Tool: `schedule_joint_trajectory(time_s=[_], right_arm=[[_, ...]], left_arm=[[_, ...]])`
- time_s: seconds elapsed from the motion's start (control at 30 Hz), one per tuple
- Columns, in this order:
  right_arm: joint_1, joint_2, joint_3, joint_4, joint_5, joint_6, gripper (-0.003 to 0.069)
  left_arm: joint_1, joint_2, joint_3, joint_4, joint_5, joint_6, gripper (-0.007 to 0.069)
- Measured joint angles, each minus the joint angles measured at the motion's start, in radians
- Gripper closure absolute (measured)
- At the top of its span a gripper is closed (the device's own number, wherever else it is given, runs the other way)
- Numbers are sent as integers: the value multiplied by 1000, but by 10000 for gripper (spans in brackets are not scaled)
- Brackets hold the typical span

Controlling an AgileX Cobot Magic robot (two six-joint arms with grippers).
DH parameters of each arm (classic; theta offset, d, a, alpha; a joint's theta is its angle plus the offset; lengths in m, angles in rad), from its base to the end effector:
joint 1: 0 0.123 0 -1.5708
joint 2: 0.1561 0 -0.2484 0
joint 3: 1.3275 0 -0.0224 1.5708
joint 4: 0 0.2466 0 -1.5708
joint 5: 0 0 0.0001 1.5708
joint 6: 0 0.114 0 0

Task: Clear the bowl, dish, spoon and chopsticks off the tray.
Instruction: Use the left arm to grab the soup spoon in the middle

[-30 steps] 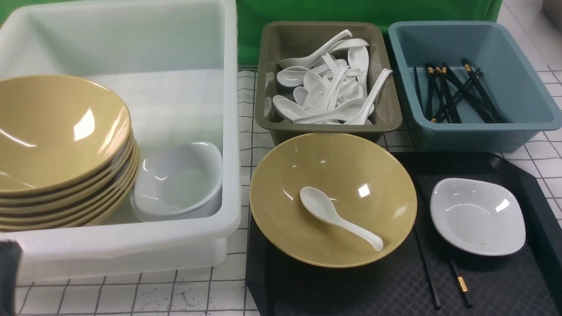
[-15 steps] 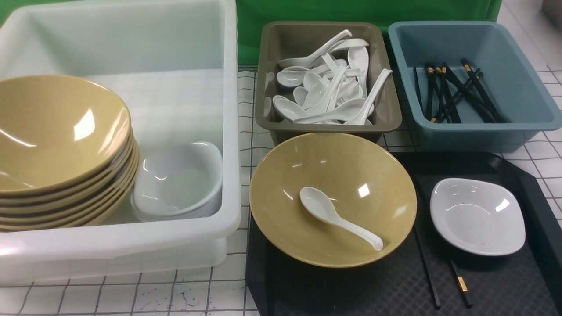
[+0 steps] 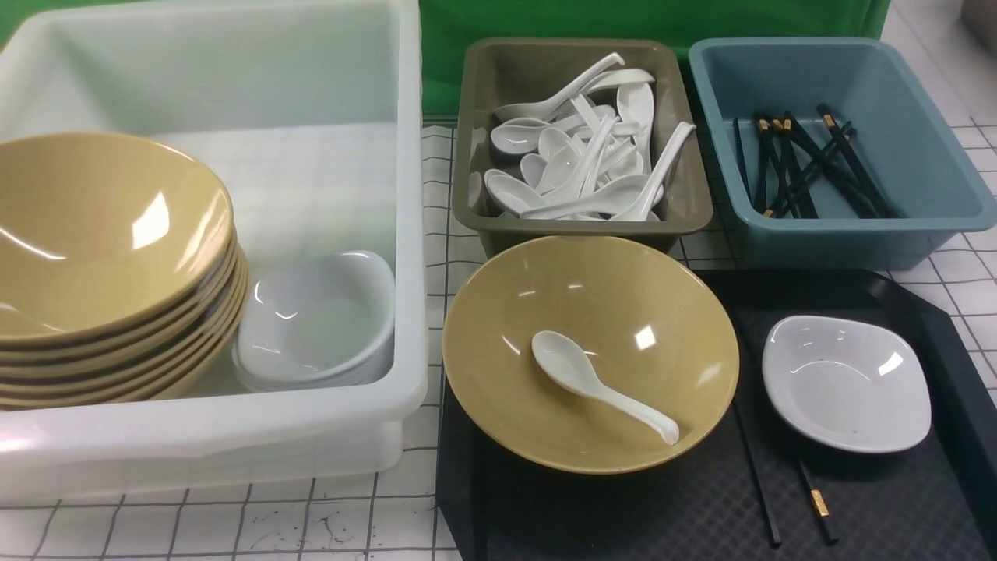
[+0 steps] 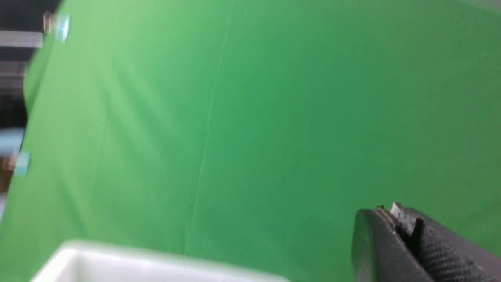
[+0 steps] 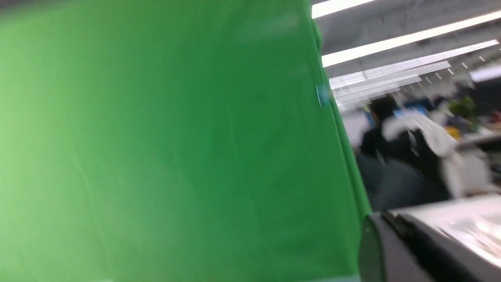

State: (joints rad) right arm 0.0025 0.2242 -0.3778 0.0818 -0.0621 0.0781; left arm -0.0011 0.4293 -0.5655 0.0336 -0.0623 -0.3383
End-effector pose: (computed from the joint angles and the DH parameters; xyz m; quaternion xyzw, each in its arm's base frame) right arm 0.1123 -0.0003 0.3297 0.0486 0.5904 0.0638 0.8031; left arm 0.1379 -0.0004 0.3688 -0.0898 0.5925 -0.1226 0.7911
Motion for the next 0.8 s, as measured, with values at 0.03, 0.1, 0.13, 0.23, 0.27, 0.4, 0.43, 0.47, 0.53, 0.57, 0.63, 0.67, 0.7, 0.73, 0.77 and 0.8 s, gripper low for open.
schedule_joint_trajectory(time_s=[0.03,0.1,0.13,0.23,0.27,0.4,0.43,0.47,0.53,0.57,0.63,0.67,0.7,0.73,0.77,0.8], right_arm=[[0,38,-20,-1,32,-38,621],[0,113,-42,-1,89,-136,622],[0,181,-45,-2,128,-177,622],[0,272,-53,-3,246,-206,622],[0,301,-58,-3,290,-211,622],[0,466,-93,0,649,-265,622],[1,495,-95,4,702,-280,622],[6,522,-96,10,744,-297,622],[32,582,-97,23,756,-331,622],[43,597,-97,27,740,-342,622],[64,618,-97,32,709,-345,622],[76,626,-97,38,695,-346,622],[76,627,-97,38,692,-346,622],[99,634,-97,51,680,-347,622],[103,635,-97,53,679,-348,622],[116,635,-97,60,677,-348,622]], left_arm=[[-9,60,-45,0,52,-13,638],[-49,172,-147,0,180,-32,638],[-87,235,-210,0,300,-28,638],[-191,359,-327,-13,520,40,638],[-240,411,-369,-34,606,89,638],[-430,640,-498,-162,853,338,638],[-452,683,-512,-189,876,388,638],[-487,736,-534,-217,892,442,638],[-554,838,-583,-247,895,509,634],[-585,897,-609,-246,893,536,625],[-624,984,-651,-220,888,580,603],[-649,1029,-673,-197,887,609,582],[-654,1029,-673,-192,887,609,578],[-700,1115,-712,-135,886,666,520],[-712,1140,-722,-126,885,681,498],[-728,1179,-736,-101,885,703,469]])
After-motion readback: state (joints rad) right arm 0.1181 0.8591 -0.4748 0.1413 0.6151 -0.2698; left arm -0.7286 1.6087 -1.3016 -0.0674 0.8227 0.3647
